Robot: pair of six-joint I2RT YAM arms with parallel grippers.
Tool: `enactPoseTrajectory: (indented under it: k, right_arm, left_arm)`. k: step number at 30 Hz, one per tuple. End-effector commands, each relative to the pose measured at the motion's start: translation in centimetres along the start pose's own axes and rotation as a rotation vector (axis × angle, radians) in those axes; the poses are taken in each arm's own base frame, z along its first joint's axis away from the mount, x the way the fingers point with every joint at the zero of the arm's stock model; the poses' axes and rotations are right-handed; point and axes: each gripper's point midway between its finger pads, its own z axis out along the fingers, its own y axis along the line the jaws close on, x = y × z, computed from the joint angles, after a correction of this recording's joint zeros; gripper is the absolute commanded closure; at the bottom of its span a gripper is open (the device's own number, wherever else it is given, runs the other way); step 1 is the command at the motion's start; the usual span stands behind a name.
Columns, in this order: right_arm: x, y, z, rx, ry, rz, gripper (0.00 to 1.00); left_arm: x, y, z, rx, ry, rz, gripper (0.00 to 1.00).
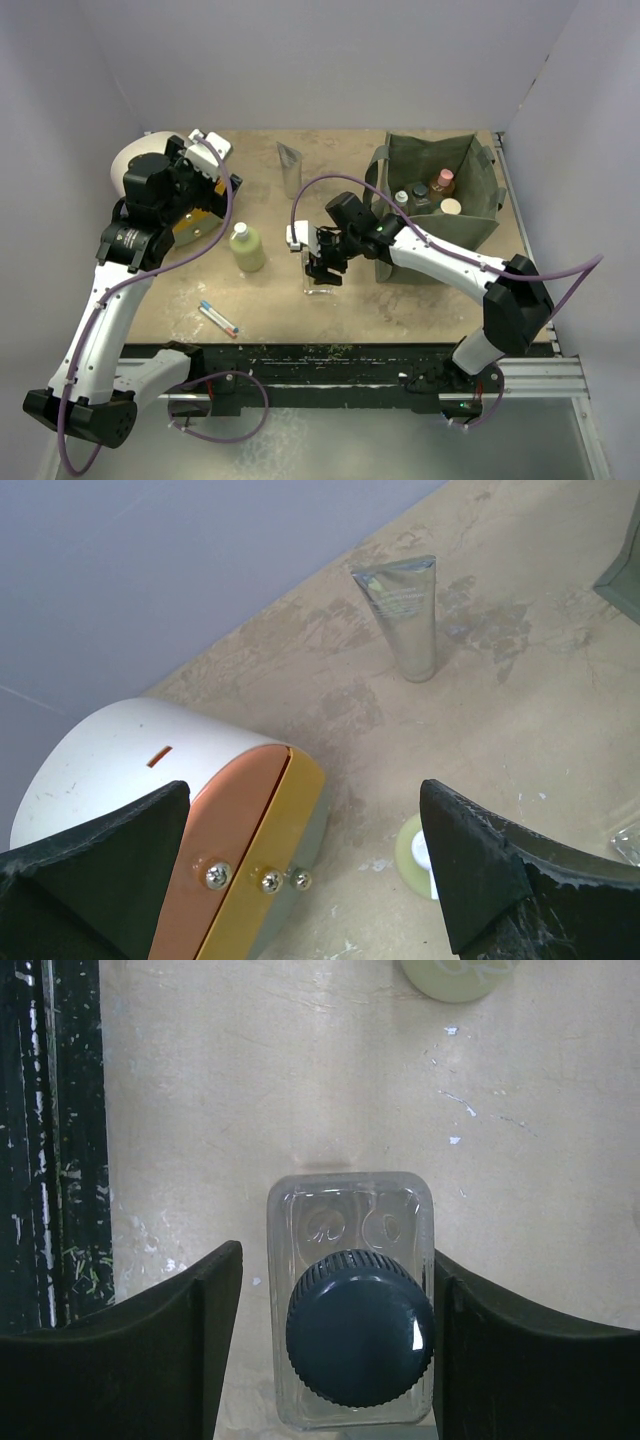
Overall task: Place the personal care products into the canvas bag
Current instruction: Pick up the care product from the center of the board, then place the care product in the canvas bag.
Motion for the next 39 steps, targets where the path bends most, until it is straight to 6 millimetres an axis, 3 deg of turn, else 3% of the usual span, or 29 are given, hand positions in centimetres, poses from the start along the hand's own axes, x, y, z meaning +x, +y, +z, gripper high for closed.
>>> enactPoseTrajectory:
  k: [1,7,9,13,16,25,31,39]
  right_arm:
    - [-2.1,0.2,-0.9,0.005,-0.074,-0.023,0.33]
    - [-2.3,0.3,-1.0,0.003,-0.082,-0.017,0.45]
    - [-2.6,0.3,-1.3,0.008,-0.091,-0.02,0.55]
    - [-4.5,-0.1,-2.6,0.028,-0.137,-0.036,0.85]
    - [-6.1,-0.3,-3.9,0.046,-0.168,-0.055,0.99]
    - [-10.7,-0.9,-8.1,0.102,-0.267,-0.099,1.0]
    - [-14.8,-2.1,-12.3,0.199,-0.343,-0.079,1.0]
    - [-18.7,-3.8,-18.5,0.366,-0.413,-0.026,1.0]
  left_arm:
    - [-1.2,0.4,-0.6,-0.009,-0.053,-0.005,0.01]
    - [-1.1,0.3,-0.5,-0.004,-0.051,0.0,0.01]
    - [-1.0,0.2,-0.4,-0.001,-0.05,0.003,0.01]
    - [-0.8,0.5,-0.3,-0.017,-0.046,0.003,0.01]
    - [-0.4,0.9,0.0,-0.039,-0.028,-0.003,0.01]
    - [0.2,2.0,-0.2,-0.105,-0.011,-0.022,0.01]
    - [0.3,2.7,-0.4,-0.139,-0.018,-0.037,0.01]
    - [0.7,3.1,-0.1,-0.134,-0.009,-0.06,0.0]
